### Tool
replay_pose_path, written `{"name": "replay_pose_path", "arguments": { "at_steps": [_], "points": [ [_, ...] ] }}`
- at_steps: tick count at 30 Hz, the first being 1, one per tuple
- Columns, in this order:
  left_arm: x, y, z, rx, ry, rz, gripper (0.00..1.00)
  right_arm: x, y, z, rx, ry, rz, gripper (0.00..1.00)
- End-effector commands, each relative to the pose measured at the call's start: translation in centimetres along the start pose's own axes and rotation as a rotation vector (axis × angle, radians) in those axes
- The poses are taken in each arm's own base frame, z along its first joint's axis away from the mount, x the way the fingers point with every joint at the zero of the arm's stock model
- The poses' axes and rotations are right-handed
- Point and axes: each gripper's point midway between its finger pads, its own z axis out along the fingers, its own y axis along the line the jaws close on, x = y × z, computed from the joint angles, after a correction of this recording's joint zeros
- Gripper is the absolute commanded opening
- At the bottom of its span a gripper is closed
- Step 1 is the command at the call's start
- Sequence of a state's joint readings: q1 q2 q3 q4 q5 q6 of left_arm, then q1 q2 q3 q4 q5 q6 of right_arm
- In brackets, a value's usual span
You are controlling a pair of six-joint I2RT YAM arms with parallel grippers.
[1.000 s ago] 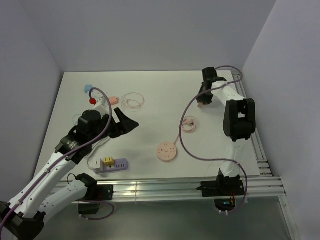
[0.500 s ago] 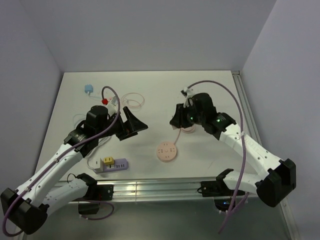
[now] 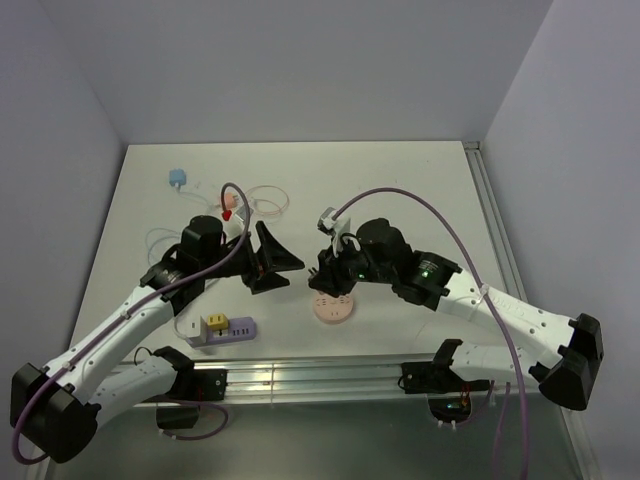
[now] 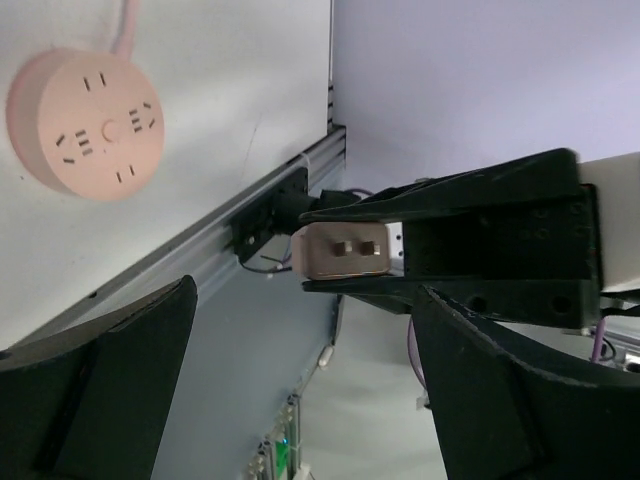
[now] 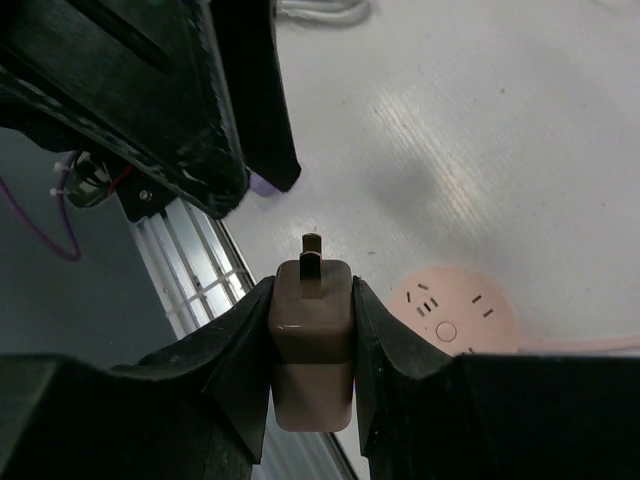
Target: Insert the plug
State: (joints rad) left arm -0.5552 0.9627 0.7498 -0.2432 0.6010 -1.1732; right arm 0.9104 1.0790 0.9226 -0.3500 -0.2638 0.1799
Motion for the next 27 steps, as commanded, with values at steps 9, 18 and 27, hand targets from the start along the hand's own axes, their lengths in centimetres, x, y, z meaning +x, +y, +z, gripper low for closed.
{"name": "replay_pose_path", "arguments": {
  "at_steps": [9,18,27],
  "points": [
    [3.0,-3.1,0.4,0.141,0.16,0.04,0.94,-3.3,3.1,0.1,-0.105,-0.078,-0.141,0.0],
    [4.6,-2.7,1.8,0.15,0.228,0.008,0.9,-4.0,4.3,-0.2,-0.118,-0.122,-0.154,0.0],
    [5.6,-3.8,1.7,0.229,0.266,-0.002,0.63,-5.3,3.5,-1.3,-0.055,-0.251,-0.137,0.0]
  ]
}}
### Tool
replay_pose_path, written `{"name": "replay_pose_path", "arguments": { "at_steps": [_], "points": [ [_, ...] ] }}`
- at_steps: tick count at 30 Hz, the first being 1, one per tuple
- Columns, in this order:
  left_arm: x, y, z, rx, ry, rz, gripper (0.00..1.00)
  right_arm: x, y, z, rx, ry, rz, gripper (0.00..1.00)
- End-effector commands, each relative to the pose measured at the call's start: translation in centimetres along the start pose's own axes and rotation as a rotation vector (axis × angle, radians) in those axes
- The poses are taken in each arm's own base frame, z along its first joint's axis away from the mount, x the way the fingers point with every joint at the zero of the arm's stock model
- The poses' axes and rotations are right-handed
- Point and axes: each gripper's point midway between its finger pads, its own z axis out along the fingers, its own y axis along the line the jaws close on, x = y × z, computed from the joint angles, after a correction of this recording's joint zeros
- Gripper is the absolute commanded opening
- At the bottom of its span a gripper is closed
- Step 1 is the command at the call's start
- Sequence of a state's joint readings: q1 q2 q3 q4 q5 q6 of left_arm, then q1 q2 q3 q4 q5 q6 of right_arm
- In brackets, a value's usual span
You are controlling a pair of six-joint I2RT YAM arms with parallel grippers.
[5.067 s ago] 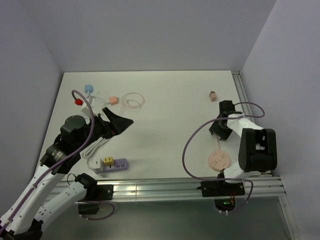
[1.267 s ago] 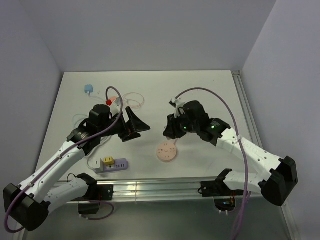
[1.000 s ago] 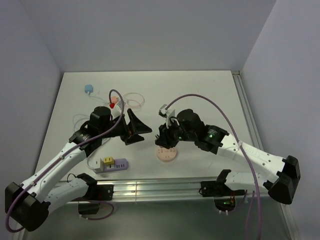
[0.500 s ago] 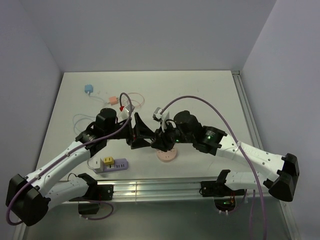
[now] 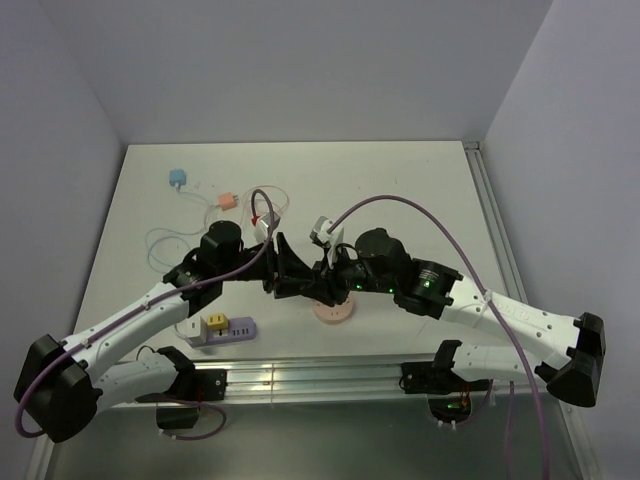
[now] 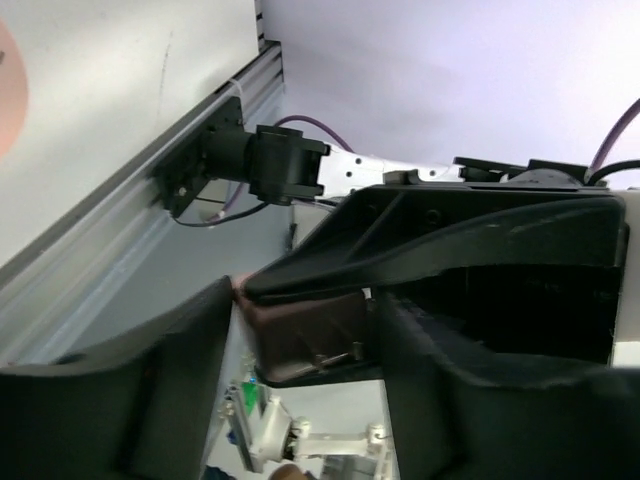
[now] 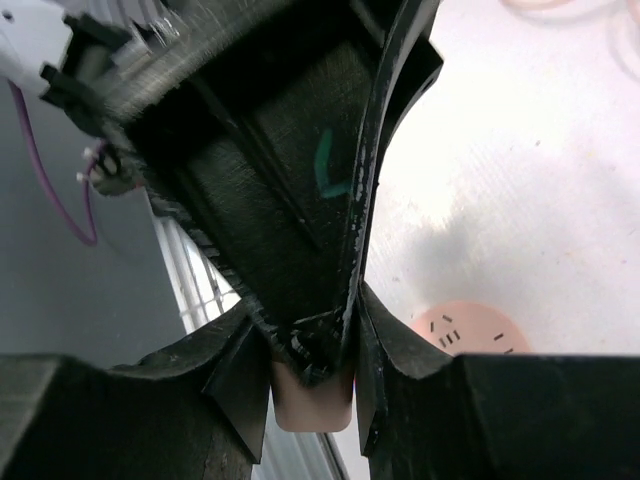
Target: Insert the plug
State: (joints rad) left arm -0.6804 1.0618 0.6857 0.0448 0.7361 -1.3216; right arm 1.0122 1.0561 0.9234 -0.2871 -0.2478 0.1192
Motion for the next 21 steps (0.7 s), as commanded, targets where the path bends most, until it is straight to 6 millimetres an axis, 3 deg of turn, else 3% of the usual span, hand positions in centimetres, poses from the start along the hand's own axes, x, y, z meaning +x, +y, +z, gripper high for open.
{"name": "replay_pose_path", "arguments": {
  "at_steps": [1,3,6,8,9,10,13,15,21],
  "points": [
    [1.4,-1.5,-0.1,0.079,0.059,0.032,0.56,-4.7,-0.3,-1.1,0.048,-0.211,-0.018,0.0],
    [1.5,-1.7,-0.2,0.1,0.063,0.038,0.49,-4.9,-0.8,-1.4,0.073,-0.239,-0.007,0.0],
    [1.7,-2.3,-0.3,0.127,0.072,0.035,0.26,-5.3,-0.9,-1.5,0.081,-0.261,0.009,0.0],
    [1.6,-2.4,-0.2,0.121,0.072,0.035,0.0,-5.1,-0.7,-1.3,0.072,-0.25,0.012,0.07],
    [1.6,-2.3,-0.2,0.112,0.072,0.029,0.0,-5.2,-0.8,-1.3,0.078,-0.251,0.022,0.12],
    [1.5,-2.3,-0.2,0.109,0.069,0.024,0.0,-5.0,-0.9,-1.1,0.081,-0.242,0.025,0.28],
    [1.2,-2.5,-0.3,0.116,0.043,0.011,0.0,-4.4,-1.4,-1.2,0.106,-0.24,0.043,0.55],
    [1.0,-2.8,-0.5,0.125,0.025,0.0,0.0,-3.7,-1.6,-1.2,0.116,-0.234,0.056,0.61],
    [0.5,-3.8,-0.7,0.149,-0.011,-0.03,0.0,-2.2,-1.7,-1.9,0.116,-0.241,0.082,0.62]
  ]
}}
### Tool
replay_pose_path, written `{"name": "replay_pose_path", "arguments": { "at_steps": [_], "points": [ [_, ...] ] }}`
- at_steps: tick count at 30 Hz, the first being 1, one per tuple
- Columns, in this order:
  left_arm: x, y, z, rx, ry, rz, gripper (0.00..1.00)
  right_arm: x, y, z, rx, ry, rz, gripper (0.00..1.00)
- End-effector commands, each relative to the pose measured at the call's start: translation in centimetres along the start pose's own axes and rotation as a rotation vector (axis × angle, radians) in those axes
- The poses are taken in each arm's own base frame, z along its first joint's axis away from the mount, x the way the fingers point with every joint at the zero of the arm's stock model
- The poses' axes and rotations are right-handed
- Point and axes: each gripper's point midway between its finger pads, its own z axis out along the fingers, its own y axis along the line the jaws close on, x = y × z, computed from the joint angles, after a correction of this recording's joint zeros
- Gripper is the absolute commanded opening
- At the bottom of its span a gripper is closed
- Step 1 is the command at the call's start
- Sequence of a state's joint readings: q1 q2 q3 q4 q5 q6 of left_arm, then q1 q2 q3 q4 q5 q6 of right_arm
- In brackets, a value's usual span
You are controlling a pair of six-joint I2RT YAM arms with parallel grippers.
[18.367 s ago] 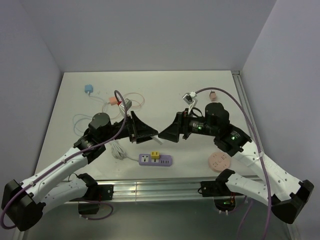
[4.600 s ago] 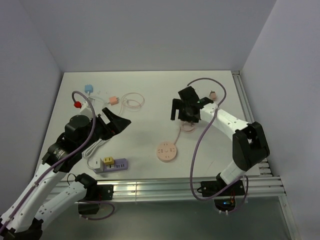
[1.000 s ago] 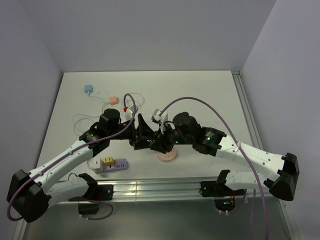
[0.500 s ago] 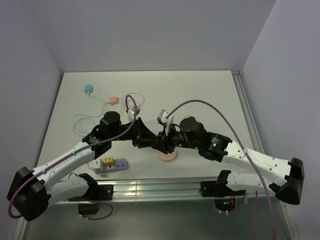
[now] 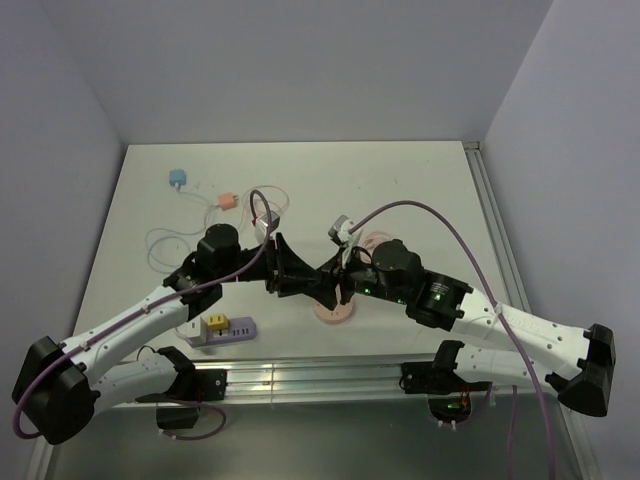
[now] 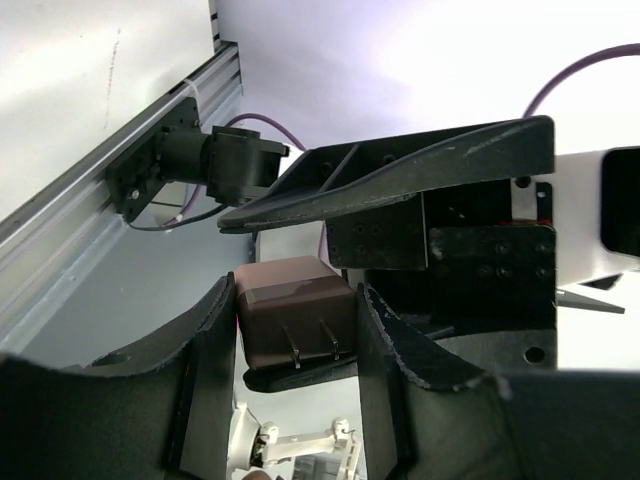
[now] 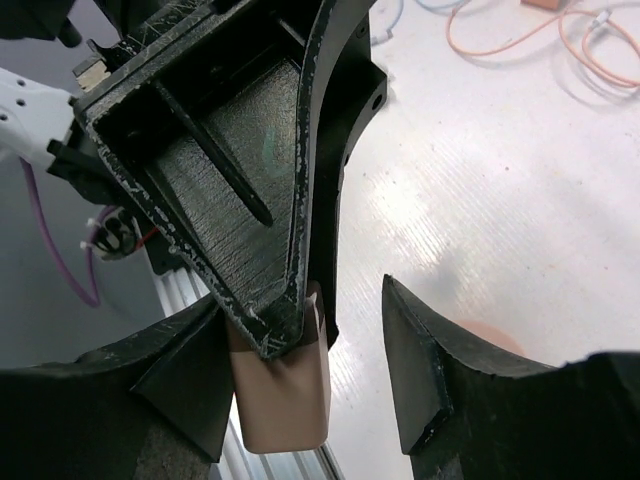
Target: Insert the plug
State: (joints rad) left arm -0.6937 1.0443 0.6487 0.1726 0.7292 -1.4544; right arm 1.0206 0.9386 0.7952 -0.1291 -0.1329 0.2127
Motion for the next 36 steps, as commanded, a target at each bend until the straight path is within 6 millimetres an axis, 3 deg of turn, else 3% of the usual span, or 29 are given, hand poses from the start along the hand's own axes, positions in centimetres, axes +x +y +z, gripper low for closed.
{"name": "replay_pose_path", "arguments": {
  "at_steps": [1,14,20,23,24,25,26,28,29,30,31,33,34,35,36],
  "points": [
    [0.4,-2.1,-0.5,0.072,-0.005,0.018,0.0,-1.5,-0.6,-0.8,0.037,-0.093,0.019,0.62],
    [-0.3,-2.3,-1.0,0.173,-0.052,-0.105,0.0,-0.3,-1.0,-1.9,0.042,-0.146,0.062,0.52],
    [-0.5,-2.7,-1.5,0.199,-0.081,-0.118,0.0,-0.7,-0.6,-1.7,0.01,-0.196,0.086,0.47],
    [-0.5,-2.7,-1.5,0.202,-0.082,-0.122,0.0,-1.2,0.2,-1.5,-0.03,-0.216,0.1,0.36],
    [-0.5,-2.6,-1.5,0.201,-0.081,-0.126,0.0,-1.4,0.2,-1.5,-0.033,-0.222,0.105,0.18],
    [-0.5,-2.4,-1.5,0.197,-0.079,-0.129,0.0,-1.7,0.3,-1.4,-0.038,-0.23,0.109,0.06],
    [-0.5,-2.4,-1.4,0.197,-0.079,-0.129,0.0,-2.2,0.6,-1.4,-0.048,-0.238,0.118,0.0],
    [-0.5,-2.3,-1.3,0.193,-0.074,-0.105,0.0,-2.1,0.6,-1.1,-0.044,-0.212,0.132,0.0],
    [-0.7,-2.1,-1.2,0.177,-0.083,-0.088,0.05,-2.8,0.7,-1.2,-0.038,-0.214,0.147,0.0],
    [-1.0,0.0,-1.0,0.08,-0.099,-0.065,0.19,-2.9,0.6,-1.1,-0.025,-0.202,0.156,0.0],
    [-2.1,-0.3,-1.1,0.05,-0.154,-0.034,0.53,-1.7,0.0,-0.8,0.013,-0.143,0.17,0.0],
    [-3.5,0.5,-1.9,-0.01,-0.237,0.058,0.79,-1.9,-0.4,-1.0,0.055,-0.108,0.19,0.0],
    [-4.5,1.5,-2.4,-0.085,-0.297,0.05,0.99,-0.6,-0.8,-1.1,0.083,-0.044,0.2,0.0],
    [-5.5,2.4,-3.1,-0.135,-0.341,0.087,1.0,-1.0,-0.8,-1.4,0.095,-0.033,0.206,0.0],
    [-6.3,1.8,-3.9,-0.144,-0.383,0.12,0.99,0.6,-1.1,-1.6,0.122,0.044,0.218,0.0]
  ]
}}
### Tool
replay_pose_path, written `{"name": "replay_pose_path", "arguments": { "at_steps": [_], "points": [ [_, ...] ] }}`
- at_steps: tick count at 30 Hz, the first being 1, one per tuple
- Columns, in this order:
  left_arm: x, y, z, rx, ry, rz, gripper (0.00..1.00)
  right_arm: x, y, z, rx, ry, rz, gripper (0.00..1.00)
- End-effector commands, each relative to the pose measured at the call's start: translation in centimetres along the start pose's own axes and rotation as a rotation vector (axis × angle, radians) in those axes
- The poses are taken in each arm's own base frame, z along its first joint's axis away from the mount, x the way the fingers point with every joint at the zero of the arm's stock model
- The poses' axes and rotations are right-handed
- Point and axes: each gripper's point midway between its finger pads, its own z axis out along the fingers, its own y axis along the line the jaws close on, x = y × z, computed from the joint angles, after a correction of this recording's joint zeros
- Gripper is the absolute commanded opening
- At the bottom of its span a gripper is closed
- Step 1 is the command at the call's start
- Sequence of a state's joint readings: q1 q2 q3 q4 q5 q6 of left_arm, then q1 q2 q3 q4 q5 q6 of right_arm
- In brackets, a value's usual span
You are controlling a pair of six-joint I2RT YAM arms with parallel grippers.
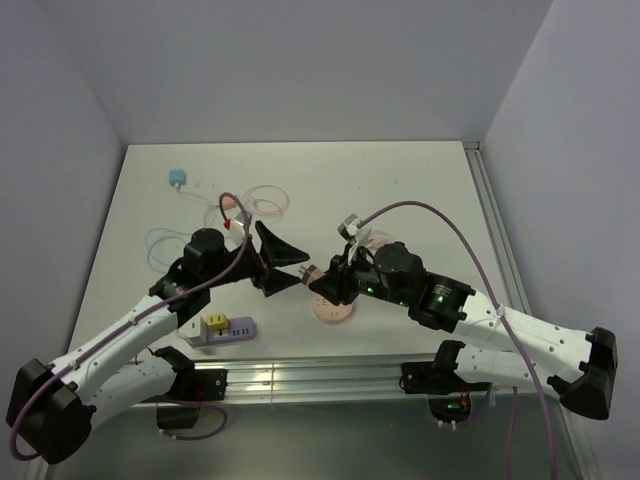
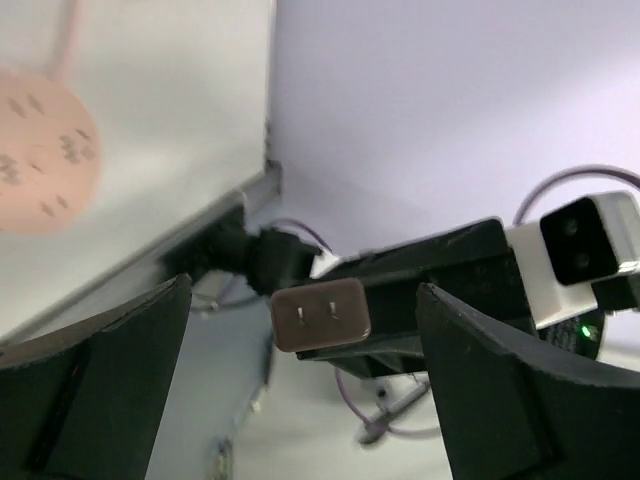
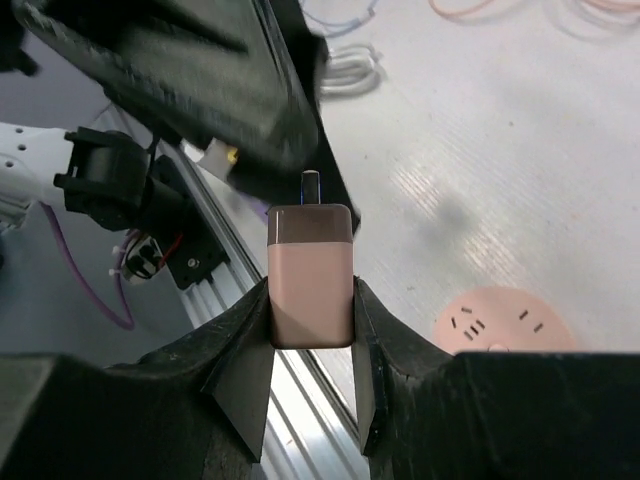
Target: Insert the plug
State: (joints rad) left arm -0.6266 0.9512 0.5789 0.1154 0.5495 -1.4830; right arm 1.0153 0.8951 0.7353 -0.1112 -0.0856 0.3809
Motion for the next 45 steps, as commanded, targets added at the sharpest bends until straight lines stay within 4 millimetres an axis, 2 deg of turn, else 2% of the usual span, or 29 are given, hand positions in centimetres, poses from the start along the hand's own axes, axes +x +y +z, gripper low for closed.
{"name": "replay_pose_path", "arguments": {
  "at_steps": [1,2,3,4,5,6,7,8,9,10,11,12,13,14,15,17,26,31,36,41,45],
  "points": [
    [-3.5,0.9,-2.1,-0.14,-0.18,0.183,0.99,0.1,-0.8,-1.3,0.096,0.102,0.062,0.0],
    [-6.0,1.6,-3.0,-0.203,-0.295,0.233,0.99,-1.1,-0.5,-1.6,0.109,0.108,0.075,0.0],
    [-7.0,0.4,-3.8,-0.214,-0.358,0.272,0.99,-0.6,-1.6,-1.4,0.158,0.161,0.096,0.0],
    [-7.7,1.7,-4.7,-0.3,-0.404,0.274,1.0,0.6,-2.8,-2.2,0.237,0.237,0.127,0.0],
    [-9.5,1.9,-5.8,-0.361,-0.503,0.316,0.99,-1.0,-2.4,-2.5,0.25,0.234,0.138,0.0],
    [-10.0,1.1,-6.7,-0.377,-0.546,0.338,0.99,-0.6,-3.7,-2.1,0.307,0.287,0.17,0.0],
    [-10.6,1.2,-7.5,-0.407,-0.592,0.357,0.99,0.8,-4.5,-3.2,0.357,0.391,0.211,0.0],
    [-10.9,1.6,-8.4,-0.452,-0.615,0.376,0.99,-1.0,-4.6,-3.4,0.378,0.386,0.232,0.0],
    [-11.8,1.3,-9.5,-0.474,-0.683,0.394,1.0,-0.5,-5.8,-3.2,0.426,0.44,0.256,0.0],
    [-11.9,1.1,-10.0,-0.482,-0.7,0.41,1.0,-0.1,-7.0,-4.2,0.494,0.493,0.284,0.0],
    [-12.0,1.2,-10.5,-0.497,-0.713,0.429,0.99,-1.7,-6.8,-4.2,0.499,0.485,0.285,0.0],
    [-12.0,1.0,-10.9,-0.492,-0.73,0.437,0.99,-0.8,-7.5,-3.7,0.533,0.555,0.296,0.0],
    [-11.9,0.8,-11.1,-0.48,-0.734,0.444,1.0,0.0,-8.0,-4.7,0.578,0.631,0.312,0.0],
    [-11.8,0.9,-11.2,-0.474,-0.735,0.447,1.0,-0.7,-8.1,-4.7,0.59,0.643,0.312,0.0],
    [-11.6,0.8,-11.3,-0.456,-0.738,0.45,0.99,0.3,-8.7,-4.7,0.627,0.718,0.326,0.0],
    [-11.4,0.9,-11.4,-0.449,-0.736,0.459,1.0,0.5,-9.1,-4.5,0.632,0.762,0.338,0.0],
    [-10.4,0.5,-11.3,-0.412,-0.695,0.477,0.99,4.5,-11.4,-3.2,0.638,1.014,0.466,0.0],
    [-10.2,0.4,-11.0,-0.389,-0.681,0.477,0.99,6.6,-11.8,-2.3,0.618,1.083,0.506,0.0],
    [-10.2,0.6,-10.7,-0.394,-0.672,0.482,0.99,7.4,-11.1,-1.8,0.577,1.121,0.547,0.0],
    [-10.2,0.6,-10.3,-0.384,-0.656,0.484,0.99,8.7,-10.2,-2.7,0.538,1.165,0.6,0.0],
    [-10.0,0.6,-9.7,-0.366,-0.636,0.485,0.99,9.5,-10.5,-3.5,0.562,1.191,0.591,0.0]
  ]
}}
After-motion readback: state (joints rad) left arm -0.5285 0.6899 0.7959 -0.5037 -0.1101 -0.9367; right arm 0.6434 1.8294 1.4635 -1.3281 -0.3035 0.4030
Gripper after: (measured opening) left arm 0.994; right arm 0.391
